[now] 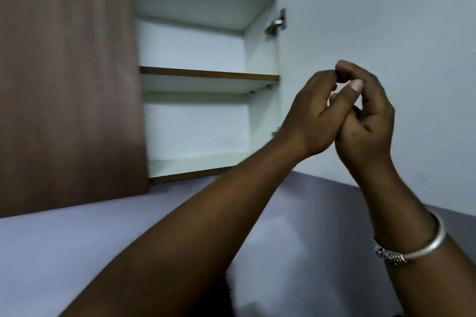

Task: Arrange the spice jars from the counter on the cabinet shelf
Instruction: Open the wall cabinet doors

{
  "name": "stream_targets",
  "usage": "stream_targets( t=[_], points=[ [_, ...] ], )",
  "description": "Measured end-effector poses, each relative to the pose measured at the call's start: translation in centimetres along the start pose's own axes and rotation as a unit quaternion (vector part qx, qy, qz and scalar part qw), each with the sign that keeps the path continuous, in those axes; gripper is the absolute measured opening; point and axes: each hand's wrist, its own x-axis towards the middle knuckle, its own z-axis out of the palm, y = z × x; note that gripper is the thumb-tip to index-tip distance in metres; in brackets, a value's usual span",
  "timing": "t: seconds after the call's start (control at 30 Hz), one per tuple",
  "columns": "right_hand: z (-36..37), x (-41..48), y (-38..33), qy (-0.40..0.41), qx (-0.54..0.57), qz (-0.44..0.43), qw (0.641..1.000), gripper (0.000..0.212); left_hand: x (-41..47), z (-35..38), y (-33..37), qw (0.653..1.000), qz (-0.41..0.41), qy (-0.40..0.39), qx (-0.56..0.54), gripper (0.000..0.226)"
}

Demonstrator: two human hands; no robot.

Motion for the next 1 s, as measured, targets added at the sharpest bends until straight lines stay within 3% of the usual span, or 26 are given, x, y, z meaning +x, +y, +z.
stream_targets(
  t=[0.1, 0.27, 0.4, 0.5, 0.7, 1.0],
  points=[
    [8.7, -1.6, 0.5, -0.053, 0.103, 0.065, 0.991, 0.044, -1.7, -8.7, -2.9, 0.983, 0.007, 0.012, 0.185, 0.03],
    [22.9, -4.9, 1.0, -0.19, 0.189, 0.185, 0.945, 0.045, -5.6, -23.2, -7.1, 0.871, -0.13, 0.035, 0.473, 0.041],
    [31.2, -6.4, 0.8, -0.299, 0.135, 0.205, 0.922, 0.055, -7.8, -31.4, -9.0, 0.795, -0.199, 0.041, 0.571, 0.048],
    [34.9, -6.1, 0.5, -0.347, 0.128, 0.224, 0.901, 0.053, -8.6, -34.6, -10.3, 0.758, -0.229, 0.029, 0.61, 0.052],
    [38.2, -6.4, 0.5, -0.295, 0.181, 0.361, 0.866, 0.045, -9.3, -34.5, -12.2, 0.739, -0.237, 0.013, 0.63, 0.061],
    [34.4, -6.8, -3.0, -0.229, 0.215, 0.358, 0.879, 0.035, -10.8, -33.7, -9.1, 0.769, -0.195, 0.036, 0.608, 0.07]
  ],
)
